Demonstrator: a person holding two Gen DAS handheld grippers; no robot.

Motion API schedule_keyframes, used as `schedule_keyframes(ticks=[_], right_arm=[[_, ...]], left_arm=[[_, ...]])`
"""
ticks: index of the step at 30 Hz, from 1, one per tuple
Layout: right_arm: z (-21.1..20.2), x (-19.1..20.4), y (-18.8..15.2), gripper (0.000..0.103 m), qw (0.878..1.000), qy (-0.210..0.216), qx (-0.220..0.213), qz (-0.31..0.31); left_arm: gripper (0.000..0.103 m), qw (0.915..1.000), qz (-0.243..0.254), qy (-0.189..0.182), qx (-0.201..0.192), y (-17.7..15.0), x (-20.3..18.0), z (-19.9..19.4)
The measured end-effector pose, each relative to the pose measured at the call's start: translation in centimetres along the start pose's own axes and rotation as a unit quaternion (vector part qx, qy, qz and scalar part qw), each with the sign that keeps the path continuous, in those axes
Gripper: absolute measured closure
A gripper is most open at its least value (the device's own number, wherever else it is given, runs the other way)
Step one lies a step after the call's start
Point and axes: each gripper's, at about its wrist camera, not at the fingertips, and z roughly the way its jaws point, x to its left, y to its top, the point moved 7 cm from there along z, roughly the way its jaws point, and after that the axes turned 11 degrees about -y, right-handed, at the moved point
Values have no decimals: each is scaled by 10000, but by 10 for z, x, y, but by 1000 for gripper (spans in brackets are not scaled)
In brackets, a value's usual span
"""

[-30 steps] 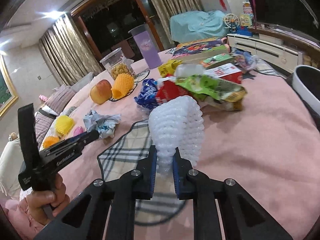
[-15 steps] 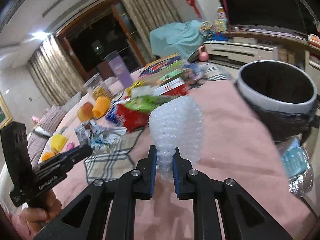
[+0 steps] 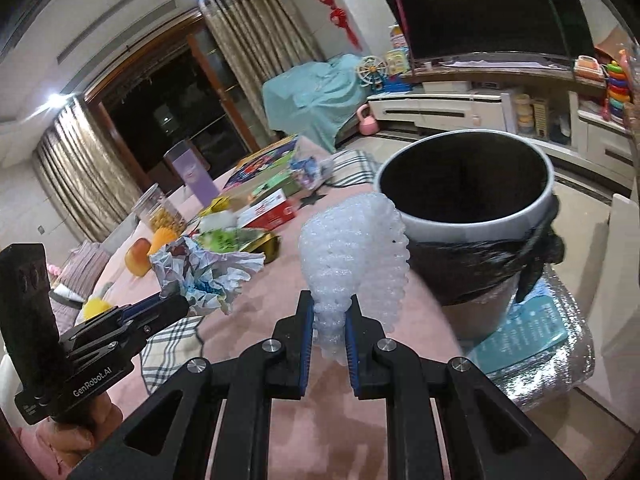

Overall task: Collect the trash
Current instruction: 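Carry the foil and foam net over the trash bin with both tools and release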

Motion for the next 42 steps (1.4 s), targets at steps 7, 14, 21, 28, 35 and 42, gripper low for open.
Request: schedule_keyframes(ticks=[7,14,21,28,35,42], right_arm=[[-5,-28,19,88,9998,-157,-104,95],[-1,-52,43,88,9993,-292,-174,160],[12,-66,68,87,9991,-363,-214,110],[31,-86,80,85,9986,-496,-101,152],[47,-99,87,84,9984,-544,48,160],[60,-106,91,84,9980,-590,219,108]], left_arm=[[83,9996,195,-219,36,22,-26,32],[83,9985,402,-364,45,47,-45,59],[83,9973,524,-497,92,70,-58,85],[83,9964,574,-597,157,86,-63,111],[83,9958,592,-637,290,95,-63,138],[78,9952,521,-620,555,92,-58,159]])
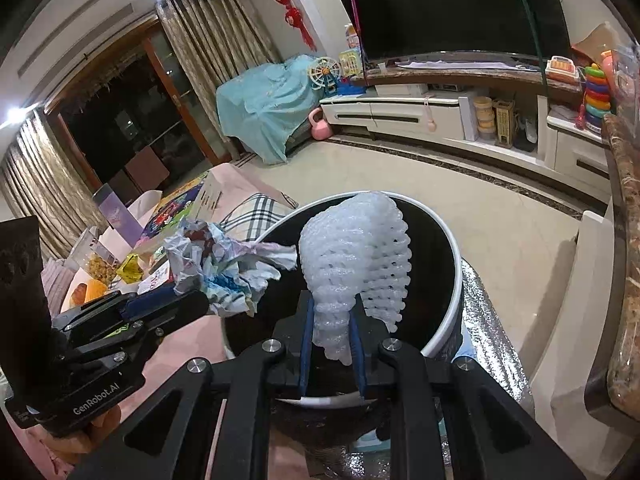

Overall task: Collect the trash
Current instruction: 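Carry the foil and foam net over the trash bin with both tools and release, then move both open tools back over the table toward the snack bags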

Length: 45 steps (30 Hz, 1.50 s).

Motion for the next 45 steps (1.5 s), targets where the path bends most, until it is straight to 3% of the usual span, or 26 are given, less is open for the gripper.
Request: schedule_keyframes(ticks=[2,3,4,6,12,16,30,45], right_arm=[[5,-4,-2,80,9999,-53,138,27],[7,-6,-3,72,9998,-75,183,52],[8,-7,-3,57,9997,-74,215,66],[5,-8,-1,47,9998,-126,175,57],[-8,-8,-1,45,9998,-153,58,127],[-16,-2,-4,30,9998,-98,0,189],[-42,68,-51,21,9991,422,1,98],[-37,158,-103,13,9921,934,263,-795]], left_arm=[[59,9999,-61,25,76,-3,3,4],[46,9999,-98,54,63,-4,5,3],[41,9999,-118,82,33,-5,6,1],[41,9999,-138,95,26,-8,8,-1],[38,9993,-324,169,-25,-21,16,-18],[36,9982,-522,292,-53,-39,25,-33],[36,9874,-1361,780,-212,-128,73,-116],[36,9697,-2078,1231,-380,-191,130,-183]])
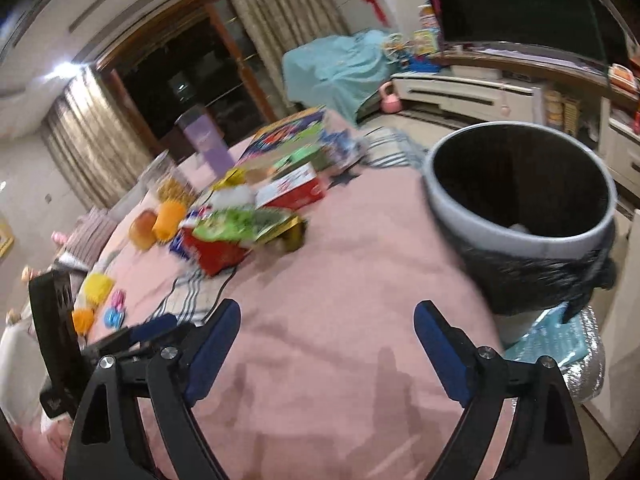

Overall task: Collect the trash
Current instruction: 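Move both open tools back over the table toward the snack bags, then grasp the blue snack bag with the left tool while the right tool grasps the green drink pouch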

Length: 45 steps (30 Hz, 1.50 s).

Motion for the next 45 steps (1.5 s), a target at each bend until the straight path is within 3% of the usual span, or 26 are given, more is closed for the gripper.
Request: schedule_keyframes(ticks=[12,22,32,42,44,45], right_arm=[[28,63,-5,3,9939,170,36,-1093],[55,82,12,2,9852,125,-48,-1711],[79,86,33,2,9815,85,-209,-1903],[102,97,51,5,9788,147,-304,-2020],[104,96,52,19,9805,148,-286,-1937],[105,95,52,40,9817,138,-237,-1884]], left_arm=[[21,9981,-517,293,-133,3,55,-25],[21,9948,-981,248,-98,26,92,-23],[21,9907,-1325,108,-282,66,111,-10],[22,9932,-1163,26,-34,79,110,32],[36,9938,-1105,71,79,73,110,40],[46,9940,-1092,17,101,71,109,41]])
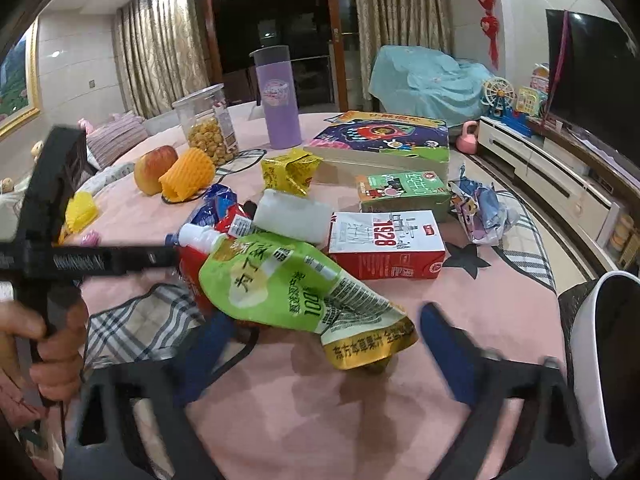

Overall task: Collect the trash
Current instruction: 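Grasp the blue snack bag with the left tool while the right tool grasps the green drink pouch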

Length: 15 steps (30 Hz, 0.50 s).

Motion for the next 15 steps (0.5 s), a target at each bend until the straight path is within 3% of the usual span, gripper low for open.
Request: schedule_keyframes(ticks=[1,2,4,6,15], right_arm=[[-1,-2,0,53,10000,-40,5,65],[-2,-2,0,56,9999,-3,-10,112],[-9,-3,-1,80,9995,155,-24,291],[-17,-4,-2,93,9988,216,-24,449],[-56,-36,-29,99,9858,524,-11,1594]], left_arm=[[60,10000,35,-63,-29,-2,-2,-1],[68,9999,113,-96,-77,-3,-5,-5],[75,9993,309,75,-193,-4,-11,-13],[77,9980,472,241,-342,-7,-16,-27],[77,9952,625,15,-756,-37,-35,-85]])
